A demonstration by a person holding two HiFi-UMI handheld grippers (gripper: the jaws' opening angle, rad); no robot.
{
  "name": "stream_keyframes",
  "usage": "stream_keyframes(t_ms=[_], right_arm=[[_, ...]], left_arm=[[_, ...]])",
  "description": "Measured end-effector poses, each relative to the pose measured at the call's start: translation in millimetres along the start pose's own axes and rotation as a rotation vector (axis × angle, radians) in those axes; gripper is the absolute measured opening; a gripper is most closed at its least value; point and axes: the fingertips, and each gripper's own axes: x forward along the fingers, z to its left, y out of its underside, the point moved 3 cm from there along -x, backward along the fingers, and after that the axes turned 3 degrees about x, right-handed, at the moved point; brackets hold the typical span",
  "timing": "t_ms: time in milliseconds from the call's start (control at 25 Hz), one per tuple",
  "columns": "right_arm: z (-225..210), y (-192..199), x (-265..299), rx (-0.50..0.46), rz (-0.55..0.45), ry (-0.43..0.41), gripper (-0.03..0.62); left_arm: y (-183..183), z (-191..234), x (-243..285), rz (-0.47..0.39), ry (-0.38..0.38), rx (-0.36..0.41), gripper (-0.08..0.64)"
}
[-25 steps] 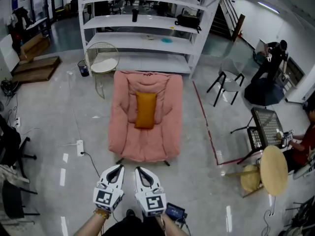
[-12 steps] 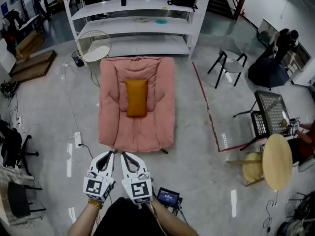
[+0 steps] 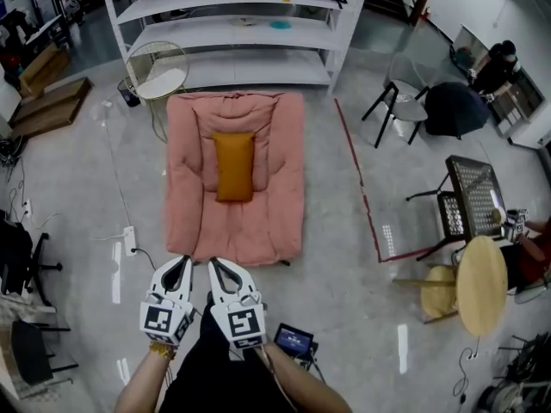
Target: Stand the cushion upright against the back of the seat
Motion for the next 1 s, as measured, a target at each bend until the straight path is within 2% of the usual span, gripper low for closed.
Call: stream_keyframes(t_ms=[360, 640, 840, 1000], right_arm=[[-29, 2, 74, 0.002, 0.081, 0.063, 0.015], [-35, 27, 124, -0.008, 0.144, 0.106, 0.016], [-59, 43, 153, 0.008, 0.184, 0.112, 0.017], [-97, 60, 180, 0.04, 0.211, 0.113, 0.017]], left_arm=[[15, 64, 62, -0.003, 0.096, -0.074, 0.014], [33, 111, 98, 0.03, 0.187, -0.096, 0.014], [53, 122, 134, 0.077, 0.203, -0.117, 0.014], [79, 128, 172, 0.124, 0.175, -0.127, 0.014]])
